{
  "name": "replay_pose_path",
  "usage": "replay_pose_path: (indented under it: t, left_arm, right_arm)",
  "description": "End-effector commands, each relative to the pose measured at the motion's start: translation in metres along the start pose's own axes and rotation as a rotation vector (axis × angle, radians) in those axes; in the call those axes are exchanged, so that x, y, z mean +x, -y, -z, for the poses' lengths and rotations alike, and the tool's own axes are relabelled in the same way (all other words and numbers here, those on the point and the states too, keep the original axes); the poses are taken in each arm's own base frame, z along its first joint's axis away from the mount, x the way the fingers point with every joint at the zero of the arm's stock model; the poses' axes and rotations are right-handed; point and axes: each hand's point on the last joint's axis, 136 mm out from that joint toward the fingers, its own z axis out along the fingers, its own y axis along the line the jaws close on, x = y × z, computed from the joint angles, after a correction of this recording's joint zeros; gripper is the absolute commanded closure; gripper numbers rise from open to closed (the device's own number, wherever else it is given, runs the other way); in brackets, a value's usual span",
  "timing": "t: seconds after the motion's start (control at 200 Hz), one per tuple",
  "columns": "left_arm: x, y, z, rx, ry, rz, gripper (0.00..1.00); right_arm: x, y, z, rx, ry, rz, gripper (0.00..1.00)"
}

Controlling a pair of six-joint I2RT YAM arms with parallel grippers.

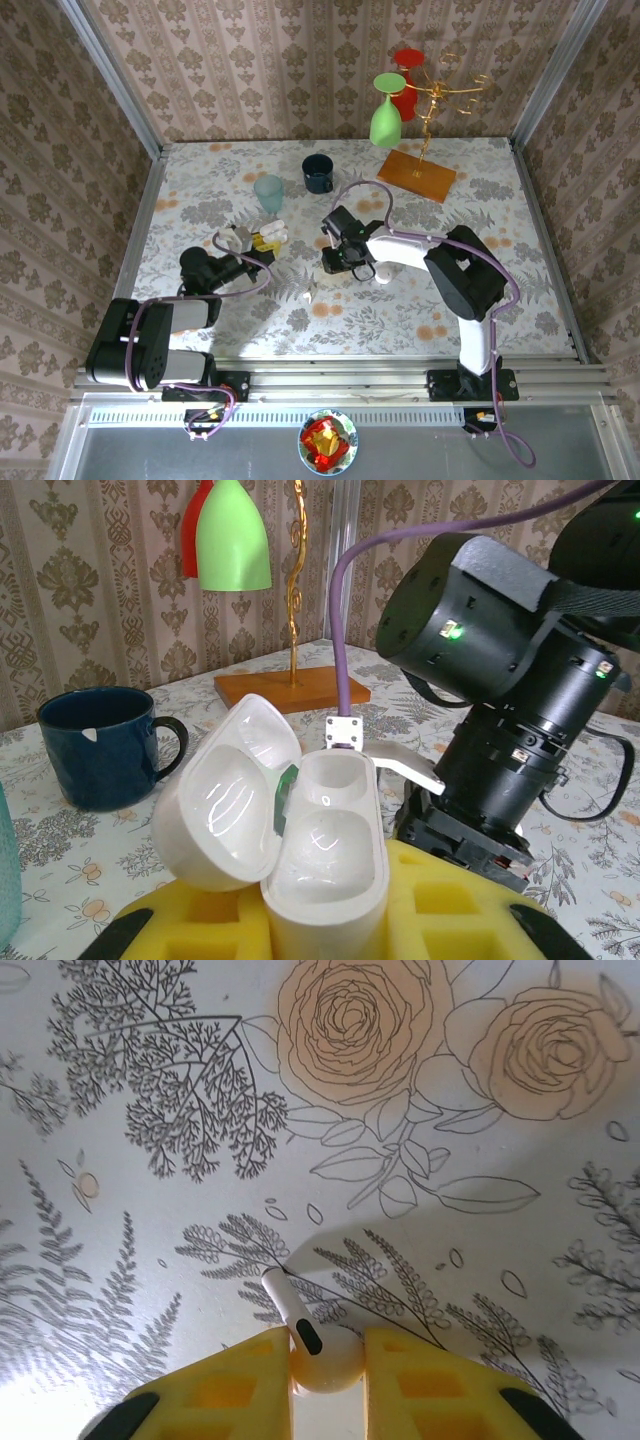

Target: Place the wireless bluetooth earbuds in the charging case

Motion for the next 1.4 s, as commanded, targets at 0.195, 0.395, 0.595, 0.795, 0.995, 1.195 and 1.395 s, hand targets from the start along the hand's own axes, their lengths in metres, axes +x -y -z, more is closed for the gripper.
replay_pose_path:
  t: [0.195,0.395,0.595,0.795,0.995,1.195,1.395]
  left_arm:
    - [-0.007,0.001,0.003,-0.007,0.027,-0.056,1.00]
    - [-0.008,0.000,0.003,-0.011,0.029,-0.058,1.00]
    - [-0.007,-0.001,0.004,-0.015,0.028,-0.057,1.00]
    - [-0.006,-0.001,0.004,-0.018,0.026,-0.056,1.00]
    - [-0.006,0.000,0.004,-0.015,0.026,-0.055,1.00]
    - [-0.006,0.001,0.004,-0.014,0.026,-0.055,1.00]
    - [-0.006,0.001,0.005,-0.020,0.027,-0.061,1.00]
  right_arm:
    - [0.011,0.047,0.021,0.346,0.037,0.184,0.81]
    - [0.026,0.029,0.009,0.339,0.009,0.276,0.79]
    - [0.032,-0.007,0.012,0.235,0.017,0.332,0.68]
    - [0.033,-0.037,0.022,0.057,0.050,0.317,0.60]
    - [0.023,-0.042,0.037,-0.017,0.100,0.257,0.54]
    - [0.013,-0.031,0.036,-0.081,0.065,0.188,0.51]
    - [0.013,-0.039,0.022,-0.205,-0.034,0.154,0.49]
